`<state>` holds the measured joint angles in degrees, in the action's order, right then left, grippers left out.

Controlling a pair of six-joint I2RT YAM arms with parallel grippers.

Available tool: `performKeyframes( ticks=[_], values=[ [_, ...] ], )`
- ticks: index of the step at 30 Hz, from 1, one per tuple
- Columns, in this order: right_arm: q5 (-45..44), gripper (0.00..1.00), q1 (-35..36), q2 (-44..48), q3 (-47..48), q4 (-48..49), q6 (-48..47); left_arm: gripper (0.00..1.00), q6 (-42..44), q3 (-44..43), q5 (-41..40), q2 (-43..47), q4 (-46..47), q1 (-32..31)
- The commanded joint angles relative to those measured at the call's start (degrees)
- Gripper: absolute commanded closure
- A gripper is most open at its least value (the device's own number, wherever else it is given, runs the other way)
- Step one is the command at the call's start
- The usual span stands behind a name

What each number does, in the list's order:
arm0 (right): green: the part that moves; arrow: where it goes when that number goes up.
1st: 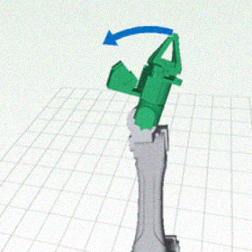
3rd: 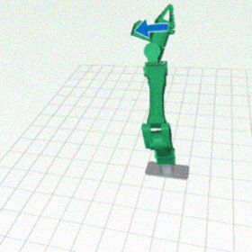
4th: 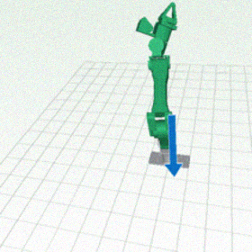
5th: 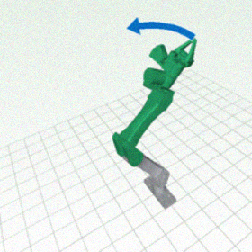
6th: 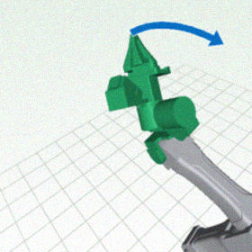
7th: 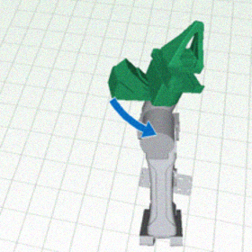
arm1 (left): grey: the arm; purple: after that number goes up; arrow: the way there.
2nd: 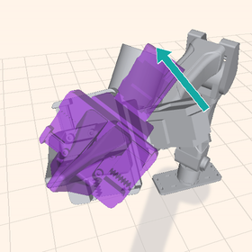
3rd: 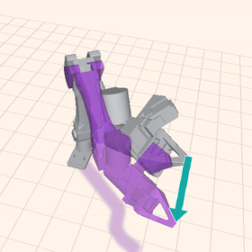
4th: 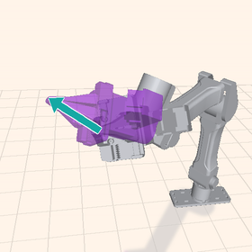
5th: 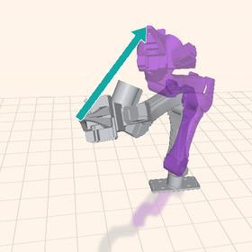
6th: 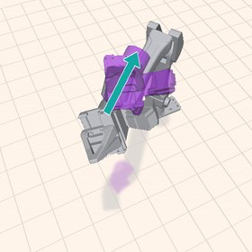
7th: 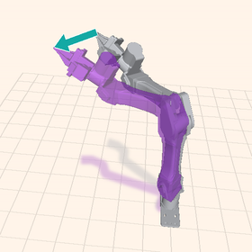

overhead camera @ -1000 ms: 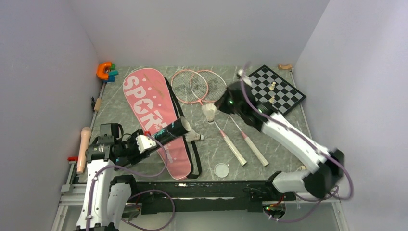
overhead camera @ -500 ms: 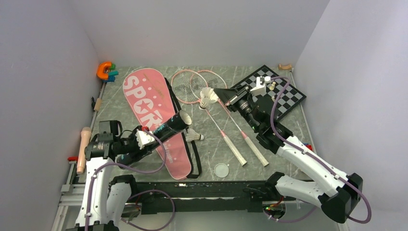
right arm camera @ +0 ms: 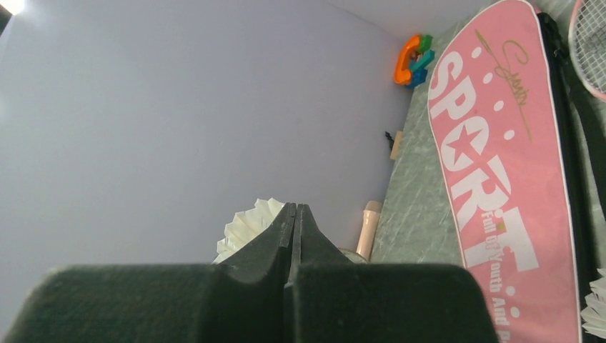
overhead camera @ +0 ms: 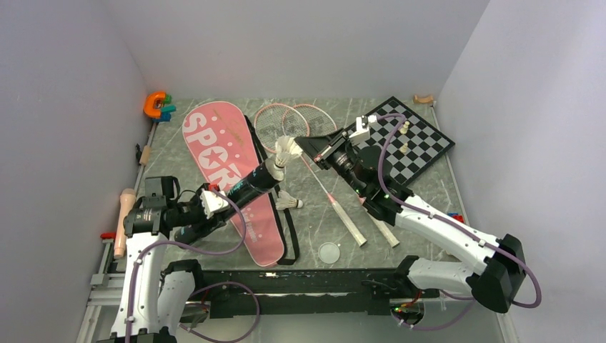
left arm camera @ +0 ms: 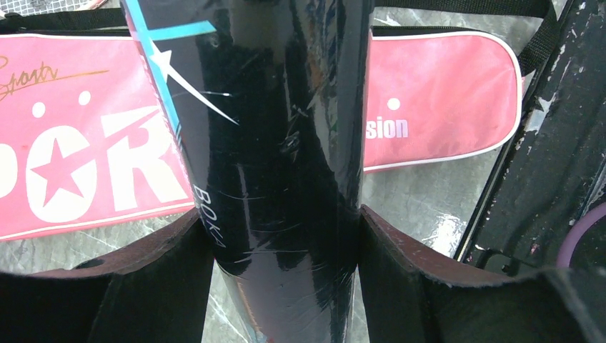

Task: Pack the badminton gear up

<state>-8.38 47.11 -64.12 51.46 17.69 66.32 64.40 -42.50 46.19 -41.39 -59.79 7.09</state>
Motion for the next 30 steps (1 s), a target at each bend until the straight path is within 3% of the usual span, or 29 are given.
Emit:
performKeyframes(
  ticks=[1, 14, 16, 19, 22, 30],
  values=[
    [0.8, 1.0, 0.9, -1.4, 0.6, 5.5, 2.0, 1.0, -0.3, -3.2, 4.2, 0.1, 0.8, 0.1],
    [0.5, 0.98, 4.0, -1.0, -3.2, 1.9, -0.7, 1.0, -0.5, -3.0, 4.8, 0.8, 0.9, 0.1],
    [0.6, 0.88, 4.0, -0.5, -4.1, 1.5, -1.1, 1.0, -0.6, -2.9, 4.9, 0.7, 1.0, 0.1],
    [0.5, 0.64, 4.0, 0.5, -5.8, 1.9, -1.9, 1.0, -0.6, -2.8, 5.0, 0.9, 1.1, 0.1],
    [0.6, 0.51, 4.0, 0.9, -5.2, -0.7, -3.9, 1.0, -0.4, -2.8, 5.0, 1.0, 0.8, 0.1],
    [3.1, 0.44, 2.3, 1.3, -3.1, -5.2, -7.3, 1.0, 0.9, -2.5, 5.0, 1.4, -0.4, 0.1]
  ],
)
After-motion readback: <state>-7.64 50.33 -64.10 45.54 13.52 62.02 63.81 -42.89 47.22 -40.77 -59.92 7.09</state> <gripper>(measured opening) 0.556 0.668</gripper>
